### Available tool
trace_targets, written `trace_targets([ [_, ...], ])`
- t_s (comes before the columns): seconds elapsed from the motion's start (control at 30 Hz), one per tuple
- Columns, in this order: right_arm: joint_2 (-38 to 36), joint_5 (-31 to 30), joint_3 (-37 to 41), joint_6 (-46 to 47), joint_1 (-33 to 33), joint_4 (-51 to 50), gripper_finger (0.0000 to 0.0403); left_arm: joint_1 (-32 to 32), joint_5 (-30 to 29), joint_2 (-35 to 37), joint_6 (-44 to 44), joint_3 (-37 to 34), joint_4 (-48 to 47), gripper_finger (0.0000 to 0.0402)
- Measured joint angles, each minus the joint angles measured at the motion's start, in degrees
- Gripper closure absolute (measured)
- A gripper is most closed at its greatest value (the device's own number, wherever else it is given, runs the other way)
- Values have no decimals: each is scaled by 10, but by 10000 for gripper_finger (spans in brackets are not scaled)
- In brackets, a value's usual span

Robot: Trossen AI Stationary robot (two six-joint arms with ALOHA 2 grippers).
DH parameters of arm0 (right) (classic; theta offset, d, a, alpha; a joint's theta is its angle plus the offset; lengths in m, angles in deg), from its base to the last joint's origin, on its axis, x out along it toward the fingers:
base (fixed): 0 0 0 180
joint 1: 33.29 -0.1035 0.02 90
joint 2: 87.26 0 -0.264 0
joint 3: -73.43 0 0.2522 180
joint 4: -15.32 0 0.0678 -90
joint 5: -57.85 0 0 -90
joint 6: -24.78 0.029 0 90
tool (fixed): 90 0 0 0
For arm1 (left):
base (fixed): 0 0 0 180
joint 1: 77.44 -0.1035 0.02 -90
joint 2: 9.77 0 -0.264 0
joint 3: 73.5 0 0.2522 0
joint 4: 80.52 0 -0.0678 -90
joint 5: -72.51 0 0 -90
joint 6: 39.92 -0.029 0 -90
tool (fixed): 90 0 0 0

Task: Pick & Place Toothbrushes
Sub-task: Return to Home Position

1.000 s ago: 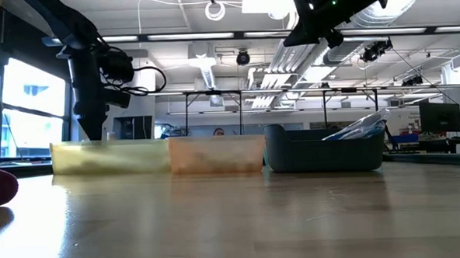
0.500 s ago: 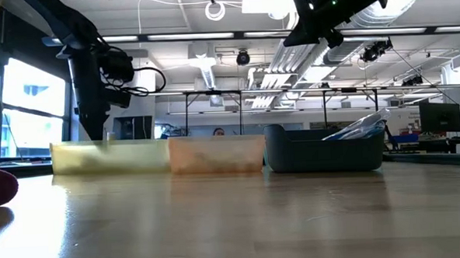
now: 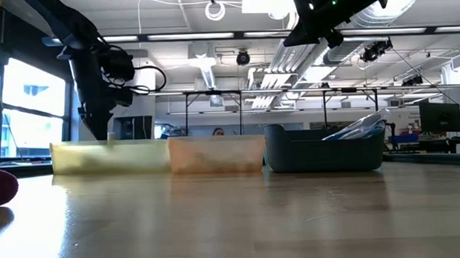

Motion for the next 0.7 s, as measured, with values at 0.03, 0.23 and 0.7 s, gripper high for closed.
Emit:
trace_targets([
  [0.03,0,0,0,0,0,0,400,2,0,0,10,0,3,398],
  [0.23,0,0,0,0,0,0,400,46,0,4,56,0,40,393],
  [0.7,11,0,0,0,0,0,401,237,22,4,183,0,229,392],
])
